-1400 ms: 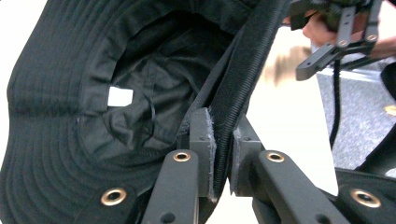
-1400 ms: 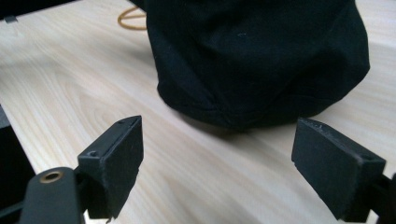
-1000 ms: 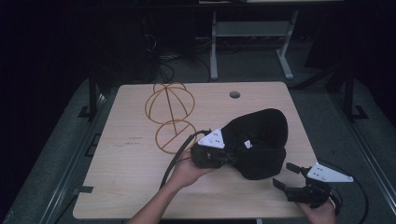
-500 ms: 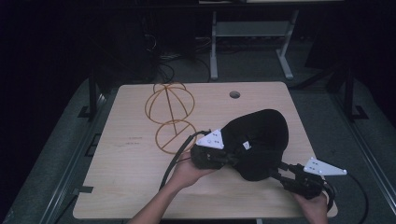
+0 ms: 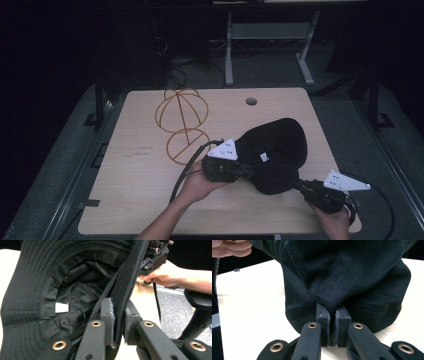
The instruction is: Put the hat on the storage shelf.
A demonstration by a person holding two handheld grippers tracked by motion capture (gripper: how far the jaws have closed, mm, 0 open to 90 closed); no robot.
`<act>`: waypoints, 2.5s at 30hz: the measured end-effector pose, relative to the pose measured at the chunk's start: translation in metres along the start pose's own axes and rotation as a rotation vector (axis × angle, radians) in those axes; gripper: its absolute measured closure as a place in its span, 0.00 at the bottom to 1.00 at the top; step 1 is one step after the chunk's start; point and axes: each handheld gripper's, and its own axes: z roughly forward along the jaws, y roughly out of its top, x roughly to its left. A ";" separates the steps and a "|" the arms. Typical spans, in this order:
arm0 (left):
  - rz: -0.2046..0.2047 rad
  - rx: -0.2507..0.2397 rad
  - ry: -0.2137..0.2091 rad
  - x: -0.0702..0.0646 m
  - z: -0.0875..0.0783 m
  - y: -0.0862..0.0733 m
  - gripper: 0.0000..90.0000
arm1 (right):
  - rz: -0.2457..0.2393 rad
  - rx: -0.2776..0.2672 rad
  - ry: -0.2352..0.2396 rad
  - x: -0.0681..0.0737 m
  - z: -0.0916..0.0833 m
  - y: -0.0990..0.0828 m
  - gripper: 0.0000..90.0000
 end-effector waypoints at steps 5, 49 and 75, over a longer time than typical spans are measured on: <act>0.000 0.023 0.036 -0.003 -0.004 0.000 0.77 | -0.004 -0.015 0.004 0.002 -0.003 0.003 0.95; -0.077 -0.005 0.183 -0.012 -0.075 -0.064 0.43 | -0.138 -0.043 -0.048 0.010 -0.028 0.089 0.96; -0.117 -0.003 0.227 -0.017 -0.094 -0.101 0.42 | -0.117 -0.016 -0.013 0.004 -0.005 0.126 0.96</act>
